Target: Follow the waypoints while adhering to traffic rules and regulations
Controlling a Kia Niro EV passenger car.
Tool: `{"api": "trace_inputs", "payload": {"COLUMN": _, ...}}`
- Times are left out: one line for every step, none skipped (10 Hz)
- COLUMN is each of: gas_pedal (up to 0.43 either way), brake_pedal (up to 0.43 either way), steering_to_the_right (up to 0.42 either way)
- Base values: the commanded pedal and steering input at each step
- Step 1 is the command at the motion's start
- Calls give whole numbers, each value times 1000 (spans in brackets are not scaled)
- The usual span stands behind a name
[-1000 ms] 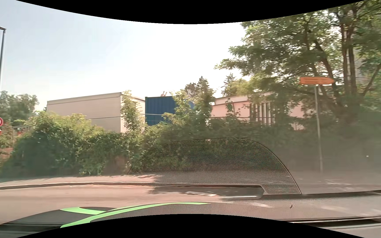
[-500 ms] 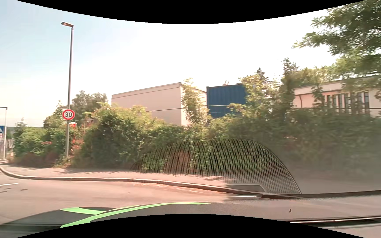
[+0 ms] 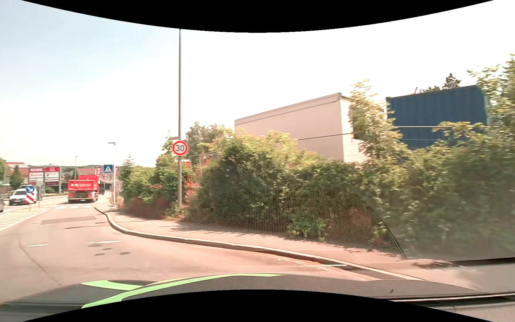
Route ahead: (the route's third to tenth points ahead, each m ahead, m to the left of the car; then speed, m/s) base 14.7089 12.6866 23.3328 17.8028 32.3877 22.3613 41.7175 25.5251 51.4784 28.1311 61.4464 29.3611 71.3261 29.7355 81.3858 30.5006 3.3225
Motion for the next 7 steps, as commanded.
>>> {"api": "trace_inputs", "payload": {"gas_pedal": 28, "brake_pedal": 0, "steering_to_the_right": -725}}
{"api": "trace_inputs", "payload": {"gas_pedal": 28, "brake_pedal": 0, "steering_to_the_right": -716}}
{"api": "trace_inputs", "payload": {"gas_pedal": 28, "brake_pedal": 0, "steering_to_the_right": -690}}
{"api": "trace_inputs", "payload": {"gas_pedal": 28, "brake_pedal": 0, "steering_to_the_right": -658}}
{"api": "trace_inputs", "payload": {"gas_pedal": 8, "brake_pedal": 0, "steering_to_the_right": -622}}
{"api": "trace_inputs", "payload": {"gas_pedal": 0, "brake_pedal": 0, "steering_to_the_right": -581}}
{"api": "trace_inputs", "payload": {"gas_pedal": 0, "brake_pedal": 0, "steering_to_the_right": -542}}
